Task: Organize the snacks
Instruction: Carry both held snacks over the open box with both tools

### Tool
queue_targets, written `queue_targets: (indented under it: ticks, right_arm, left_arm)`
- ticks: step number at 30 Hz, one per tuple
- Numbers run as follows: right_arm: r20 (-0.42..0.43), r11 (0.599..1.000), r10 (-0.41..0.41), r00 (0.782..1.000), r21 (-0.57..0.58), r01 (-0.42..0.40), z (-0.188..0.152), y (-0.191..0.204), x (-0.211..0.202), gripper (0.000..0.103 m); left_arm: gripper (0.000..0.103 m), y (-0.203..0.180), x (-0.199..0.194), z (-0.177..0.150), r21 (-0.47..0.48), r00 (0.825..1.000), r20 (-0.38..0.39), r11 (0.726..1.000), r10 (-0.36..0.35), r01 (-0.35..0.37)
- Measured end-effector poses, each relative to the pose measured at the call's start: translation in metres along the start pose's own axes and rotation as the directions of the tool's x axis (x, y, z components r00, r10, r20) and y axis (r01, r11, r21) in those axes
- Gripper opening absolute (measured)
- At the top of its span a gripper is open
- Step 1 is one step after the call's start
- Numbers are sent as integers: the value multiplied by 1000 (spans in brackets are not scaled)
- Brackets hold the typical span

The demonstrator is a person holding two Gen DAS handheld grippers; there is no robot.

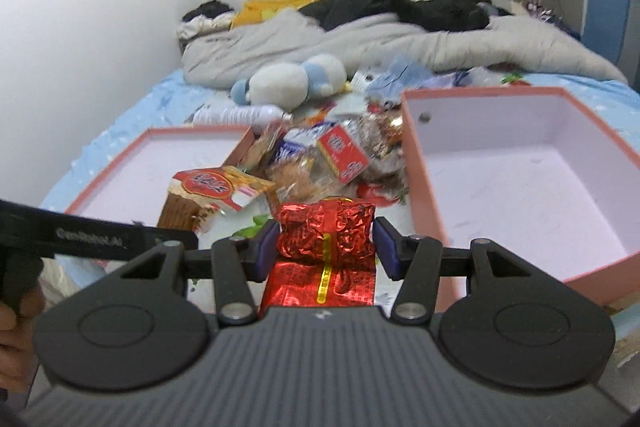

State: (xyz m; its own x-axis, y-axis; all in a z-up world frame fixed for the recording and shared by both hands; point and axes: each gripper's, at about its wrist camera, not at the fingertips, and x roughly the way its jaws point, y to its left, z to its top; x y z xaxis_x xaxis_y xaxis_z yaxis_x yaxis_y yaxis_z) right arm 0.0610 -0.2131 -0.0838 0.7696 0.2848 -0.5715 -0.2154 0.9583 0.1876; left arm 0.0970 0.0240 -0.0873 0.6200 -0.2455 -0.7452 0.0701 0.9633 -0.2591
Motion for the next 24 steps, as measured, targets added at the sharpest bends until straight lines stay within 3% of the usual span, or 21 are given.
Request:
queue_targets:
  ticks: [9, 24]
  right_arm:
    - [43, 998, -57, 997, 20, 57, 4, -21, -45, 54]
    - [-14, 981, -156, 988, 113, 157, 3, -89, -63, 53]
  left_arm:
    - [61, -51, -32, 0, 9, 998, 36, 999, -48, 48]
    - [61, -134, -7, 7, 47, 989, -39, 988, -144, 145]
